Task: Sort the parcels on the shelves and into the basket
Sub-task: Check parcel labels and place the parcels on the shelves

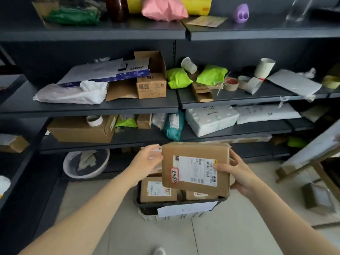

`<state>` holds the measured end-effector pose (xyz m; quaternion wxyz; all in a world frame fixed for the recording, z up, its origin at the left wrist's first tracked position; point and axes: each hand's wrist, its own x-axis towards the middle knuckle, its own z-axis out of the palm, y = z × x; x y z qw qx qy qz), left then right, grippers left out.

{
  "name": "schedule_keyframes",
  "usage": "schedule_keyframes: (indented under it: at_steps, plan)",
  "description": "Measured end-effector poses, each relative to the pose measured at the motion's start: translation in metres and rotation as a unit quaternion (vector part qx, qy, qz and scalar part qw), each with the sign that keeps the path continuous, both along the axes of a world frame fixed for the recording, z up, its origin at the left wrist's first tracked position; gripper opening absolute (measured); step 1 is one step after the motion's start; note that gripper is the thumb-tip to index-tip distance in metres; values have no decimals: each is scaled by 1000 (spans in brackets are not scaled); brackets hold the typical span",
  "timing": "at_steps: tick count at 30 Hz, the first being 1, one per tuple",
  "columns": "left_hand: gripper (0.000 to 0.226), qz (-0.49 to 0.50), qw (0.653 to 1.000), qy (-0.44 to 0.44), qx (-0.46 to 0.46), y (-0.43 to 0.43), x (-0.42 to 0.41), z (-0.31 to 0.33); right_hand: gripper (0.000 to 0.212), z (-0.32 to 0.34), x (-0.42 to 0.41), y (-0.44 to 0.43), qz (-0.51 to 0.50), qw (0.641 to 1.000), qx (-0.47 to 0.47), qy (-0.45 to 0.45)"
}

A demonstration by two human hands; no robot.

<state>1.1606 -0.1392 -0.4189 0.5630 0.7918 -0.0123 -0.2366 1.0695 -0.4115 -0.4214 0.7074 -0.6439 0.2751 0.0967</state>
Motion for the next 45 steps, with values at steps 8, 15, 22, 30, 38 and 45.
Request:
schedule_keyframes:
  at_steps: [8,15,22,30,38,45]
  plan:
    - [62,-91,990,65,87,-47,52,-100,76,-65,54,-23,-30,994,5,104]
    - [54,-49,976,79,199,-7,72,-172,93,-155,95,16,22,979,54,193]
    - [59,35,961,72,266,46,61,-245,78,-249,119,66,47,971,88,217]
    - [73,-2,942,27,334,36,65,-273,73,-300,134,90,128,960,-140,207]
    - [68,-83,913,-28,399,45,62,-251,61,-276,135,87,228,910,-270,216]
    - [57,-114,871,-109,466,70,44,-174,68,-192,145,94,368,835,-387,130]
